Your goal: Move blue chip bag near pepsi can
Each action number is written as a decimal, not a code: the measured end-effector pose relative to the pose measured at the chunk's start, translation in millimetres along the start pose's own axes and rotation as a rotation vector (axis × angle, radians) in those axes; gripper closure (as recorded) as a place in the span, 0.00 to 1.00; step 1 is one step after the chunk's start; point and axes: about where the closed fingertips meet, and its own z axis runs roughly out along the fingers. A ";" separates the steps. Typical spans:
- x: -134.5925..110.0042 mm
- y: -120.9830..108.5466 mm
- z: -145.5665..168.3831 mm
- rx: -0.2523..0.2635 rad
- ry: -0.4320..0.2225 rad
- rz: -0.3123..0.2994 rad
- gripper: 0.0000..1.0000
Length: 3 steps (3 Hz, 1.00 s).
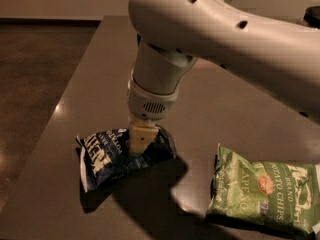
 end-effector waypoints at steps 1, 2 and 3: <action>-5.6 -20.0 -8.6 0.020 -0.006 0.000 0.82; -12.8 -55.6 -20.2 0.055 -0.027 0.013 1.00; -12.6 -106.2 -33.8 0.110 -0.026 0.040 1.00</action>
Offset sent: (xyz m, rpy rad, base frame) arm 0.1062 0.0166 0.0428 0.0631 -0.0788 -0.0608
